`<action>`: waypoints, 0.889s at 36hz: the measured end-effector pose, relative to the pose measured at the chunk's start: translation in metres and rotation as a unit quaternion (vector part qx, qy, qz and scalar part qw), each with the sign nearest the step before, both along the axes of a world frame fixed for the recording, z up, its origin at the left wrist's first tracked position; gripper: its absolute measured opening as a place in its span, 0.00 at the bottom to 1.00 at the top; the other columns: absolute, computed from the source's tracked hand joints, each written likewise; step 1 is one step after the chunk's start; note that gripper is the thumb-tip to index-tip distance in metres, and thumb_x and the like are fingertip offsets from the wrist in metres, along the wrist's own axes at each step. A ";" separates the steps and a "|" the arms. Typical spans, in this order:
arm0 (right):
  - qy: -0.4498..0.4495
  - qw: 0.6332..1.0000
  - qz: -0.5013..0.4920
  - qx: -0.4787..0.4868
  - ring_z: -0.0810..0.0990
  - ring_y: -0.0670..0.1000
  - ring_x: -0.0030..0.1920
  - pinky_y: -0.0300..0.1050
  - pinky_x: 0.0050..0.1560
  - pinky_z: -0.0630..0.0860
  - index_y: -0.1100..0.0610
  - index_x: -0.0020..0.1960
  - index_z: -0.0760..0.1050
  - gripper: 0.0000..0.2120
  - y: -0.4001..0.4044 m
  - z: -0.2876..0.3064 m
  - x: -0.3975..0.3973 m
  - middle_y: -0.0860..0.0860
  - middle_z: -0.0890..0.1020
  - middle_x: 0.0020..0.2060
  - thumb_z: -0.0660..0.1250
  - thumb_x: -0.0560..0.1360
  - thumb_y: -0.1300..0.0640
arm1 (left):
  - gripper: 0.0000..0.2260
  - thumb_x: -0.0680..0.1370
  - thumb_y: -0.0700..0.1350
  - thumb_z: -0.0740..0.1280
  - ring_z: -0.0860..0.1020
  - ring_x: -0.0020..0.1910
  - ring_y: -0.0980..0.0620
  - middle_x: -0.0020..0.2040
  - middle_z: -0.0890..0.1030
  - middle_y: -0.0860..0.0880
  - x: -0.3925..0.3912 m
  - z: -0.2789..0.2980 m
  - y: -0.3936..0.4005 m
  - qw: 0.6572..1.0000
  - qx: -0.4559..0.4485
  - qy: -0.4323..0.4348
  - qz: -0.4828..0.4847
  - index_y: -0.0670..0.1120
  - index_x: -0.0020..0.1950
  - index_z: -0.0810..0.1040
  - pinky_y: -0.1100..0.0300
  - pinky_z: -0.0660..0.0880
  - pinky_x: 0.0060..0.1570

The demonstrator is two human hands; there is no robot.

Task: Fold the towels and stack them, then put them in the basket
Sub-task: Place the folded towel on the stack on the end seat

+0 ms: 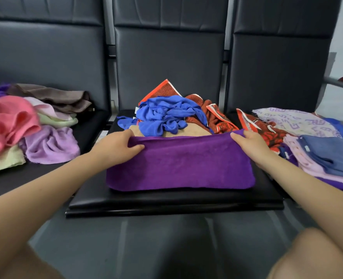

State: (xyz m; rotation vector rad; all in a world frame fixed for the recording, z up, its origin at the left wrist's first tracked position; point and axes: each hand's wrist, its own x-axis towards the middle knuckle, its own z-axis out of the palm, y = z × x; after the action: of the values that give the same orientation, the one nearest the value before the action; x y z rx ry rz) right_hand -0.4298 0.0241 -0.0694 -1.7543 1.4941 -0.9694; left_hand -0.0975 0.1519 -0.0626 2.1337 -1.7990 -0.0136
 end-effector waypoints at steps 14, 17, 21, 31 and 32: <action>0.114 0.993 0.015 -0.009 0.75 0.53 0.44 0.46 0.40 0.67 0.60 0.43 0.74 0.13 -0.030 -0.026 0.015 0.54 0.78 0.40 0.62 0.80 0.51 | 0.06 0.77 0.46 0.66 0.77 0.48 0.47 0.46 0.79 0.47 0.033 -0.031 -0.039 0.996 -0.044 0.074 0.007 0.44 0.47 0.78 0.54 0.73 0.49; 0.059 0.996 0.040 0.043 0.76 0.49 0.48 0.44 0.43 0.68 0.56 0.49 0.78 0.11 -0.032 -0.023 0.011 0.49 0.79 0.46 0.64 0.79 0.48 | 0.06 0.76 0.45 0.66 0.78 0.46 0.47 0.47 0.78 0.49 0.033 -0.030 -0.041 0.994 0.008 0.111 0.018 0.45 0.50 0.79 0.55 0.76 0.46; 0.001 0.989 0.069 0.128 0.80 0.50 0.50 0.42 0.44 0.72 0.56 0.51 0.81 0.12 -0.029 -0.016 0.003 0.49 0.82 0.49 0.69 0.75 0.48 | 0.06 0.77 0.44 0.67 0.76 0.35 0.48 0.37 0.76 0.48 0.033 -0.024 -0.039 0.978 0.064 0.199 0.023 0.43 0.41 0.77 0.63 0.73 0.28; 0.041 0.967 0.029 0.248 0.70 0.47 0.33 0.42 0.32 0.62 0.55 0.44 0.77 0.16 -0.017 -0.003 -0.013 0.50 0.76 0.33 0.75 0.68 0.44 | 0.05 0.75 0.43 0.71 0.75 0.30 0.56 0.36 0.76 0.48 0.042 -0.022 -0.024 0.907 0.092 0.409 0.042 0.43 0.45 0.77 0.67 0.74 0.28; 0.037 0.967 0.035 0.248 0.74 0.48 0.38 0.43 0.37 0.65 0.56 0.48 0.79 0.16 -0.014 -0.003 -0.012 0.49 0.79 0.39 0.75 0.69 0.45 | 0.07 0.75 0.44 0.72 0.75 0.33 0.54 0.39 0.77 0.47 0.041 -0.022 -0.022 0.901 0.093 0.421 0.049 0.42 0.48 0.78 0.65 0.74 0.30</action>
State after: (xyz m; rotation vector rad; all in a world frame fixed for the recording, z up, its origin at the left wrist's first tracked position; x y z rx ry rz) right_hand -0.4418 0.0105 -0.0727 -1.4748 1.5449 -0.4411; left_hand -0.0563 0.1301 -0.0847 1.8712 -1.1918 -0.9598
